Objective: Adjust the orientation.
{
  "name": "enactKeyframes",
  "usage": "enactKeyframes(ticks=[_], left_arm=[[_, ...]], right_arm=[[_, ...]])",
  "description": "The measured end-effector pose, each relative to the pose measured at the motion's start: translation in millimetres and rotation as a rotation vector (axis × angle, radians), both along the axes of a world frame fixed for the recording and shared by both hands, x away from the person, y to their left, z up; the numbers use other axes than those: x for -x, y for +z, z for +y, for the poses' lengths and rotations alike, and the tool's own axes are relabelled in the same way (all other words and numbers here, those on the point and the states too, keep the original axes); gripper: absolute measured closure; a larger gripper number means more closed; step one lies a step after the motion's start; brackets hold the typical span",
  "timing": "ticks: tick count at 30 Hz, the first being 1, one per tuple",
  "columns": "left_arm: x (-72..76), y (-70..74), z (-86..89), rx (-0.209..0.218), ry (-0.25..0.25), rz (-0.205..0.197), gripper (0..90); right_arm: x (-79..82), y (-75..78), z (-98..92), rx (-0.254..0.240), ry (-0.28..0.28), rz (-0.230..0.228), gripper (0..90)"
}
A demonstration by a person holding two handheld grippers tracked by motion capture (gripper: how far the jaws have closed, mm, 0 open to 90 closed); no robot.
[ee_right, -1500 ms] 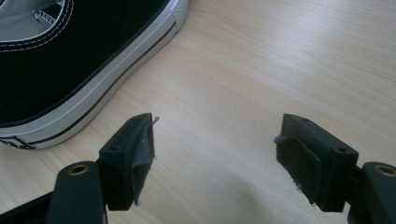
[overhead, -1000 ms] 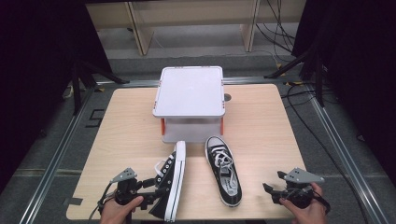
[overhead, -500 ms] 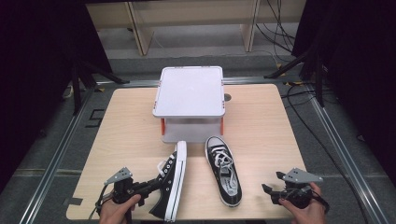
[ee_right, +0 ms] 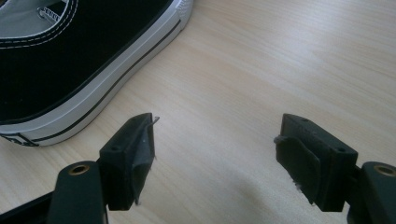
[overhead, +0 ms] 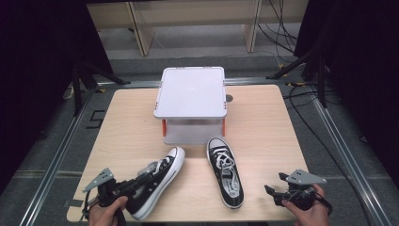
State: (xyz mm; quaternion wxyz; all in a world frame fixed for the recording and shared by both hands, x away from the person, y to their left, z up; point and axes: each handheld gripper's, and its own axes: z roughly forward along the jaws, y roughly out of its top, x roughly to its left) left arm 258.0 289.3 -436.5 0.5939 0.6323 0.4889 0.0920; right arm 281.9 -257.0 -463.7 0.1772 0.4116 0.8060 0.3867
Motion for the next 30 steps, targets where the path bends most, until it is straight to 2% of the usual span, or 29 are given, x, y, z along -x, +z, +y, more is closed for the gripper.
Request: enactKeyframes(ticks=[3,4,5,6,7,8,10,12,13,14,15,16,17,18,19,20,21,22,23,24,25,27,28,30], left_arm=[[1.1,0.8,9.2,0.021,0.025,-0.017,88.0],[3.8,4.9,14.1,0.003,0.05,-0.026,88.0],[4.1,6.4,14.9,-0.007,0.054,-0.035,88.0],[3.4,7.5,14.2,0.001,0.055,-0.054,88.0],[3.4,7.5,14.2,0.001,0.055,-0.054,87.9],[4.1,9.6,13.8,-0.025,0.071,-0.053,87.9],[2.1,9.6,11.7,-0.03,0.082,-0.048,87.9],[0.1,6.9,0.1,-0.046,0.035,-0.018,87.8],[-1.0,3.9,-9.4,-0.072,-0.004,0.001,87.8],[-1.0,3.9,-9.4,-0.072,-0.004,0.001,87.7],[-2.6,-2.1,-28.1,-0.08,-0.071,0.038,87.5],[-2.0,-3.1,-36.3,-0.111,-0.089,0.041,87.3],[-1.1,-2.8,-43.4,-0.139,-0.091,0.038,87.0],[0.4,-0.9,-47.8,-0.18,-0.089,0.047,86.8],[0.4,-0.9,-47.8,-0.18,-0.089,0.047,86.5],[-0.6,-1.1,-50.3,-0.185,-0.111,0.034,86.5],[1.6,2.8,-53.3,-0.12,-0.126,0.036,86.7],[1.6,2.8,-53.3,-0.12,-0.126,0.036,86.8],[3.5,7.2,-54.9,-0.105,-0.138,0.027,86.2],[7.3,15.8,-58.3,-0.166,-0.144,-0.025,85.8],[9.1,19.6,-58.8,-0.197,-0.145,-0.034,85.1],[10.4,21.9,-57.7,-0.195,-0.151,-0.069,83.8],[11.4,23.7,-55.6,-0.211,-0.14,-0.078,83.4],[10.1,25.8,-48.8,-0.225,-0.136,-0.081,81.9]], right_arm=[[1.1,0.7,0.0,-0.007,0.003,0.013,28.4],[1.1,0.7,0.0,-0.007,0.002,0.013,28.4],[1.2,0.7,0.2,-0.009,-0.003,0.017,28.4],[0.3,0.6,-0.5,-0.001,0.0,-0.003,28.4],[0.3,0.6,-0.5,-0.001,0.0,-0.003,28.4],[0.5,0.8,-0.6,0.006,-0.003,-0.007,28.4],[0.4,0.4,-0.4,-0.001,0.001,-0.002,28.3],[1.2,0.7,-0.1,-0.003,-0.003,0.013,28.4],[0.2,0.4,-0.7,0.007,0.003,-0.007,28.4],[0.2,0.4,-0.7,0.007,0.003,-0.007,28.4],[-0.1,0.3,-0.6,0.013,0.006,-0.009,28.3],[0.9,0.2,0.3,0.001,-0.003,0.005,28.3],[0.2,0.0,-0.2,0.008,0.007,-0.011,28.4],[0.8,-0.2,0.3,0.0,0.003,0.002,28.3],[0.8,-0.2,0.3,0.0,0.003,0.002,28.3],[-0.6,-0.4,-0.9,0.013,0.014,-0.026,28.3],[0.1,-0.2,-0.8,0.012,0.006,-0.016,28.3],[-0.2,-0.7,-0.6,0.009,0.009,-0.017,28.3],[0.7,-0.8,0.4,0.0,0.005,0.013,28.3],[0.7,-0.6,0.6,0.003,0.005,0.016,28.3],[0.6,-1.0,0.7,0.003,0.003,0.009,28.3],[1.1,-1.0,1.3,-0.005,0.005,0.018,28.3],[0.5,-1.0,0.5,0.007,0.007,-0.008,28.3],[0.0,-1.1,0.1,0.008,0.012,-0.011,28.2]])
